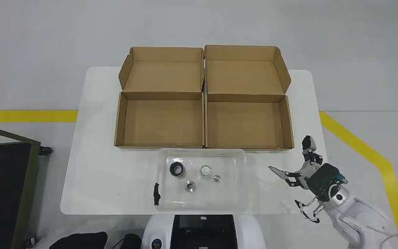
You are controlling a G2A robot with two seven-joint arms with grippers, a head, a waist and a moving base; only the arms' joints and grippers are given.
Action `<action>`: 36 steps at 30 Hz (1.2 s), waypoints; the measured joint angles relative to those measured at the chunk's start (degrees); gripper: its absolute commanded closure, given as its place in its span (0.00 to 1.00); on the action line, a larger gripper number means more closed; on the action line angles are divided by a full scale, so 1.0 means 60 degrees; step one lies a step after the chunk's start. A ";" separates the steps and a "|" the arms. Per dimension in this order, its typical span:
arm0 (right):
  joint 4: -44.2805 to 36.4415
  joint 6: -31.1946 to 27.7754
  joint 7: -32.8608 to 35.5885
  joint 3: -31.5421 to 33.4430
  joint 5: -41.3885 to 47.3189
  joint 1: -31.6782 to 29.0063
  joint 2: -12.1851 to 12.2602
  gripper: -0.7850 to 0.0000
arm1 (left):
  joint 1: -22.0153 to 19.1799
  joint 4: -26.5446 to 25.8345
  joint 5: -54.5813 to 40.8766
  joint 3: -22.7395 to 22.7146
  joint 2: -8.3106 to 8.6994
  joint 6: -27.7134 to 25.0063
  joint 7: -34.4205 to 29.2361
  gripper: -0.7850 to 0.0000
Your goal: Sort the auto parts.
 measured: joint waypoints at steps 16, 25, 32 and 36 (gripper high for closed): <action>0.0000 0.0000 0.0000 0.0000 0.0000 0.0000 0.0000 0.00 | 0.0000 0.0000 0.0000 0.0000 0.0000 0.0000 0.0000 0.00; -0.0213 -0.0293 0.0388 -0.0279 -0.0103 0.0282 0.0033 0.00 | 0.0000 0.0000 0.0000 0.0000 0.0000 0.0000 0.0000 0.00; -0.0472 -0.1243 0.1459 -0.1176 -0.0212 0.1159 0.0117 0.00 | 0.0000 0.0000 0.0000 0.0000 0.0000 0.0000 0.0000 0.00; -0.0542 -0.2009 0.2136 -0.1984 -0.0092 0.1781 0.0155 0.00 | 0.0000 0.0000 0.0000 0.0000 0.0000 0.0000 0.0000 0.00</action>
